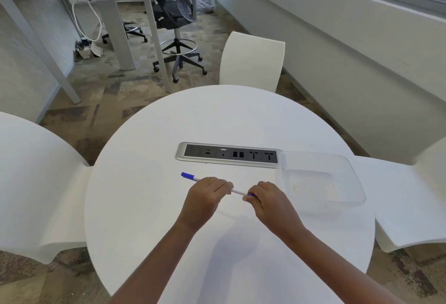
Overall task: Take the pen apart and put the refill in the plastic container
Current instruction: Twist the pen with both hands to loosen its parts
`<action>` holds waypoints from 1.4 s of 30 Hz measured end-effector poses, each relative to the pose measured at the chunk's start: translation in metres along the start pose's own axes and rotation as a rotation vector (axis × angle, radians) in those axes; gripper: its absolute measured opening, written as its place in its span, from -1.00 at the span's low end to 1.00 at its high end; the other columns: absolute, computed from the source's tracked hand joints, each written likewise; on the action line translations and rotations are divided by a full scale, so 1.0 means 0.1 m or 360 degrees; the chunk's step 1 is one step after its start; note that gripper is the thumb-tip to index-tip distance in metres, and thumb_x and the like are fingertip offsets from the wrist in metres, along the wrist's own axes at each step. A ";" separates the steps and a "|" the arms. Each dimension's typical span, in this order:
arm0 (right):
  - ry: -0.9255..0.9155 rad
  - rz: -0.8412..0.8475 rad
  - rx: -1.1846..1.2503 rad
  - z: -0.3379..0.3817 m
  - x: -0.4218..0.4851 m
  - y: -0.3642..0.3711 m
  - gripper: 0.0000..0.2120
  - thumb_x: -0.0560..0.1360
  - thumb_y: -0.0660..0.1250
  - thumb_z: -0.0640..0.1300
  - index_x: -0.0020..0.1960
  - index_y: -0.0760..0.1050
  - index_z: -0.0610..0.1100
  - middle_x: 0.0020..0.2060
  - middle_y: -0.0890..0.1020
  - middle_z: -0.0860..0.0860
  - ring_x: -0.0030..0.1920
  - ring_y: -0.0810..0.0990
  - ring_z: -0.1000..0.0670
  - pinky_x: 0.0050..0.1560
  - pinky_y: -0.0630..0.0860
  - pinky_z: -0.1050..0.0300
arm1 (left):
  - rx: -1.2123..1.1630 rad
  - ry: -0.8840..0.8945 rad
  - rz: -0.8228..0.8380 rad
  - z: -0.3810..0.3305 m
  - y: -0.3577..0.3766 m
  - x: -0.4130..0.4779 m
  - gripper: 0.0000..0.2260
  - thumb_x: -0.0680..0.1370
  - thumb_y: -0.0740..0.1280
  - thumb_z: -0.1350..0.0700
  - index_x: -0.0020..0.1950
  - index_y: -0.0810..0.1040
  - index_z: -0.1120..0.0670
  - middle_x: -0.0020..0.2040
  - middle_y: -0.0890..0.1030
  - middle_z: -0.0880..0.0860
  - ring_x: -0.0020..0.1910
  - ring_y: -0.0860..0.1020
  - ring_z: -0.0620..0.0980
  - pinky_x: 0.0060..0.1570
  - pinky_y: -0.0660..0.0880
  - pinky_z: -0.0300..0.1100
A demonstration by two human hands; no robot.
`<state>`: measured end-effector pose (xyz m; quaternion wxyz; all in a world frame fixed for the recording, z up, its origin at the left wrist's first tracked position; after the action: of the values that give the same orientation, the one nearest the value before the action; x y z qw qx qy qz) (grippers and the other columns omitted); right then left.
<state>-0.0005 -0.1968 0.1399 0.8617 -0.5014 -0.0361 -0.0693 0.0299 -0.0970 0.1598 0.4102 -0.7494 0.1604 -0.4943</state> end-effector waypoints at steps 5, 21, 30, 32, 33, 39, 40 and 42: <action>0.0483 0.0288 0.0539 -0.25 -0.02 0.18 -0.60 0.56 0.14 -0.08 -0.43 0.43 -0.08 -0.47 0.43 0.01 -0.40 0.37 0.04 -0.32 0.28 0.16 | 0.0020 -0.0006 0.0005 0.01 -0.01 0.01 -0.80 0.25 0.52 0.40 -0.26 0.65 0.15 -0.37 0.63 0.01 -0.44 0.55 0.03 -0.47 0.49 -0.25; 0.0181 0.0129 0.0315 -0.08 -0.01 0.10 -0.81 0.47 0.31 -0.05 0.05 0.48 -0.09 -0.26 0.47 0.07 -0.26 0.45 0.05 -0.21 0.34 0.24 | 0.0059 0.0011 -0.0018 0.06 -0.02 -0.08 -0.80 0.24 0.52 0.40 -0.26 0.65 0.15 -0.37 0.64 0.00 -0.44 0.56 0.02 -0.48 0.50 -0.25; 0.0202 -0.0006 0.0213 -0.08 -0.01 0.12 -0.84 0.51 0.26 -0.14 -0.07 0.57 -0.20 -0.28 0.51 -0.05 -0.27 0.39 0.02 -0.26 0.23 0.23 | 0.0079 0.0036 -0.0043 0.04 0.05 -0.13 -0.80 0.24 0.55 0.37 -0.24 0.66 0.15 -0.33 0.65 0.02 -0.33 0.62 0.05 -0.14 0.60 -0.13; 0.0218 -0.0051 0.0206 -0.08 0.00 0.10 -0.83 0.51 0.26 -0.15 -0.10 0.59 -0.21 -0.32 0.49 -0.05 -0.29 0.41 -0.01 -0.27 0.27 0.19 | 0.0080 -0.0005 -0.0044 0.05 0.06 -0.13 -0.79 0.24 0.57 0.35 -0.19 0.68 0.17 -0.26 0.69 0.04 -0.20 0.67 0.09 -0.09 0.60 -0.04; 0.0229 -0.0073 0.0200 -0.08 -0.01 0.10 -0.82 0.51 0.27 -0.15 -0.12 0.59 -0.22 -0.32 0.51 -0.08 -0.29 0.43 -0.05 -0.26 0.30 0.15 | 0.0086 -0.0055 -0.0045 0.07 0.07 -0.13 -0.76 0.24 0.57 0.33 -0.13 0.69 0.19 -0.18 0.71 0.06 -0.11 0.67 0.13 -0.04 0.59 0.05; 0.0295 -0.0242 0.0232 -0.13 -0.05 0.05 -0.85 0.50 0.29 -0.17 -0.15 0.59 -0.21 -0.28 0.57 -0.15 -0.33 0.40 0.00 -0.27 0.33 0.15 | -0.0570 -0.1231 -0.0102 0.52 0.22 -0.45 -0.45 0.54 0.18 -0.07 0.49 0.13 0.02 0.53 0.00 0.00 0.50 -0.05 -0.04 0.42 0.02 -0.07; 0.0286 -0.0262 0.0224 -0.12 -0.06 0.04 -0.85 0.50 0.29 -0.17 -0.14 0.59 -0.21 -0.28 0.57 -0.14 -0.33 0.39 0.00 -0.27 0.33 0.18 | -0.0796 -0.1502 -0.0189 0.59 0.28 -0.57 -0.42 0.56 0.18 -0.05 0.51 0.03 0.03 0.54 -0.09 0.00 0.50 -0.11 -0.08 0.41 0.00 -0.11; 0.0250 -0.0274 0.0186 -0.10 -0.06 0.04 -0.85 0.50 0.28 -0.17 -0.14 0.58 -0.22 -0.29 0.56 -0.14 -0.32 0.39 0.01 -0.27 0.30 0.21 | -0.1281 -0.2019 -0.0278 0.67 0.47 -0.79 -0.42 0.60 0.17 0.01 0.53 -0.03 0.07 0.56 -0.07 0.04 0.51 -0.07 -0.07 0.42 0.04 -0.11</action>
<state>-0.0058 -0.2028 0.1308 0.8805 -0.4383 -0.0152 -0.1799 0.0596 -0.0444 0.0634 0.0779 -0.9921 0.0019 0.0978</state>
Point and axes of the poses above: each hand's wrist, its own x-axis towards the middle knuckle, its own y-axis out of the palm, z = x × y, the point moved 10 cm from there along x, towards the middle knuckle
